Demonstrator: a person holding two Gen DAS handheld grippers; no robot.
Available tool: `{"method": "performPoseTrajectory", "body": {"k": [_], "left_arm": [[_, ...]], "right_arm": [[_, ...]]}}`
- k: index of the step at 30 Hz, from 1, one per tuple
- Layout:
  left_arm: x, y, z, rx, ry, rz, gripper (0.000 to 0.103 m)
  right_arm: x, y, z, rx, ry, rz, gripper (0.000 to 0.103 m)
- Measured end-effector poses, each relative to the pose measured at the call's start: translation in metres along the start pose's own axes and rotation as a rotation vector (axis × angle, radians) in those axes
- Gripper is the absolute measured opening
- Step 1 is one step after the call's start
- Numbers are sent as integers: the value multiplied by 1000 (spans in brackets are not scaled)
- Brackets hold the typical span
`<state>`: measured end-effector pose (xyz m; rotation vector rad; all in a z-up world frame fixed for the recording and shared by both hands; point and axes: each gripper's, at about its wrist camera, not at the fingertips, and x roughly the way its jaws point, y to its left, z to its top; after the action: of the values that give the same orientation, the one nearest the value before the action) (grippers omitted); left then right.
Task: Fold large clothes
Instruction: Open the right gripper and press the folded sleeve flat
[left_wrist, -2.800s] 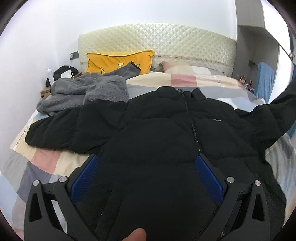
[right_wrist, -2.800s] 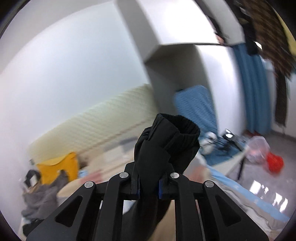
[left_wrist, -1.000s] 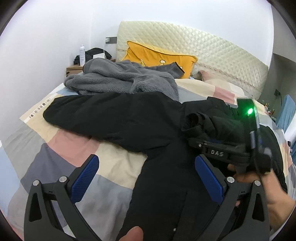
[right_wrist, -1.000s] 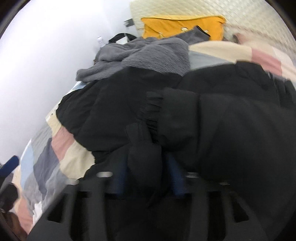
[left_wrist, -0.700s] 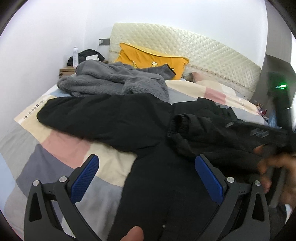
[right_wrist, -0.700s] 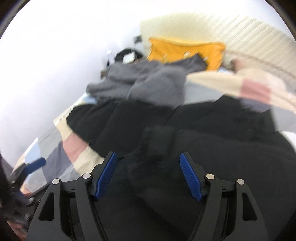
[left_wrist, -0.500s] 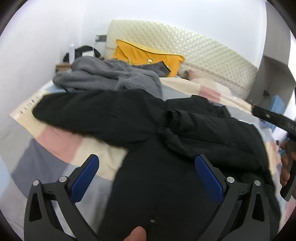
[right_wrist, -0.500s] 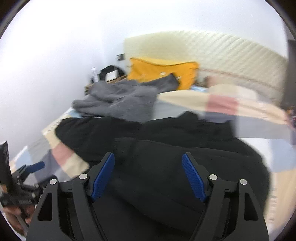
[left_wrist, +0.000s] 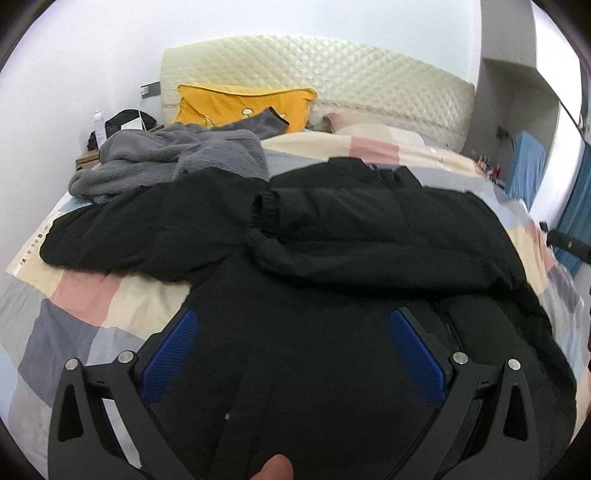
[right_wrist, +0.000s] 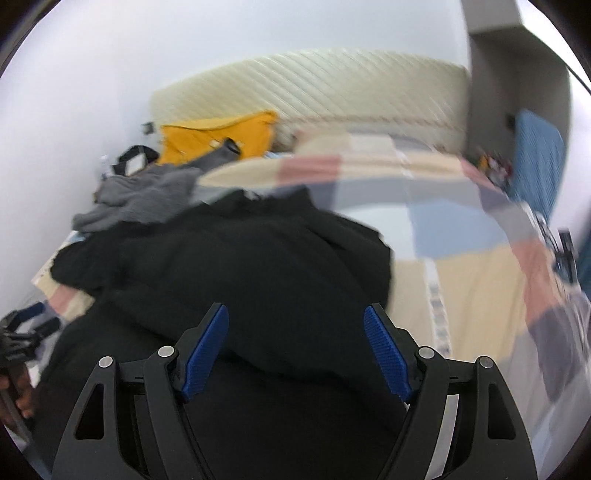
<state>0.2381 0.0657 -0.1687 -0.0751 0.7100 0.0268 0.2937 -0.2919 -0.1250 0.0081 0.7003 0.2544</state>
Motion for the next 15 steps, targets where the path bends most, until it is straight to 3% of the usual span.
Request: {"method": "performPoseTrajectory", "body": {"k": [4, 7, 15], "left_arm": [[7, -7, -2, 3, 19, 6, 103], [11, -10, -3, -1, 32, 2, 103], [21, -17, -7, -10, 65, -8, 103]], "right_arm": [[29, -31, -26, 30, 135, -72, 75], [49, -53, -41, 88, 231, -67, 75], [89, -49, -56, -16, 300, -132, 75]]}}
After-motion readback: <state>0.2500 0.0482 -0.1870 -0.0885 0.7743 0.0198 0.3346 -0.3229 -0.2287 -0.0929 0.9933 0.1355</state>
